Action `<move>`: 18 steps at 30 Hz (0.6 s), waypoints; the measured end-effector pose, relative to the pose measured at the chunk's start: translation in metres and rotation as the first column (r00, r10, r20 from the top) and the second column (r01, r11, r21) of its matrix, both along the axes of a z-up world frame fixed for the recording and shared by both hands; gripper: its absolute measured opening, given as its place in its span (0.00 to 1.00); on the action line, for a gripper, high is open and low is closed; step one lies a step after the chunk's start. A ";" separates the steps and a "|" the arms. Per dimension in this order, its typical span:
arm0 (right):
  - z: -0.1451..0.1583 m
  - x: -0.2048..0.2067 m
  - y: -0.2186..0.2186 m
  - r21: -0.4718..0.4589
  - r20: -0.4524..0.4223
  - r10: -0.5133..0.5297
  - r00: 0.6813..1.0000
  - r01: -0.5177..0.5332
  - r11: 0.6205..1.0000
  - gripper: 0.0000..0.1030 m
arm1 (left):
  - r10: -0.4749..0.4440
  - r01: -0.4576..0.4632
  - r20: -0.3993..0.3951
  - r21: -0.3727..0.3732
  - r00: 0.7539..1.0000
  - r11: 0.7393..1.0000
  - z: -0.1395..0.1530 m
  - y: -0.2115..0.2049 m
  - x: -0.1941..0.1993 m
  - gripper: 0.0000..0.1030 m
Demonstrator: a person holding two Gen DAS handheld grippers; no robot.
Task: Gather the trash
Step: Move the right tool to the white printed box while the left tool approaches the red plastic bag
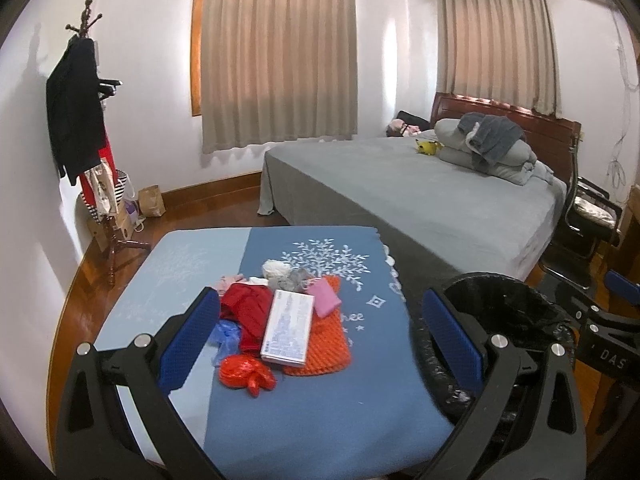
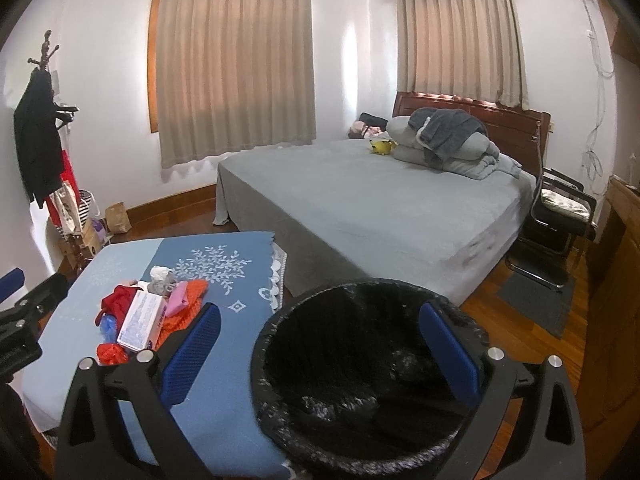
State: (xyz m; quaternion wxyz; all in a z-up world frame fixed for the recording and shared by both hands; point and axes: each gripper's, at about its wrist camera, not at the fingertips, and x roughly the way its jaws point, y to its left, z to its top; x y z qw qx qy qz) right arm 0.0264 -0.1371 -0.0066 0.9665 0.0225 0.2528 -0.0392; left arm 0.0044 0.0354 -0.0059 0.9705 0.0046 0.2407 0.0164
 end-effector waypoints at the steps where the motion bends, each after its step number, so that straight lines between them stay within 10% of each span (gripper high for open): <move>1: -0.002 0.004 0.004 0.002 0.000 0.006 1.000 -0.006 1.000 0.94 | 0.009 -0.009 0.000 0.001 1.000 1.000 -0.001 0.004 0.003 0.95; 18: -0.073 0.092 0.101 0.048 -0.061 0.191 0.980 -0.188 0.981 0.89 | 0.190 -0.185 -0.072 0.072 0.979 0.980 -0.077 0.108 0.042 0.95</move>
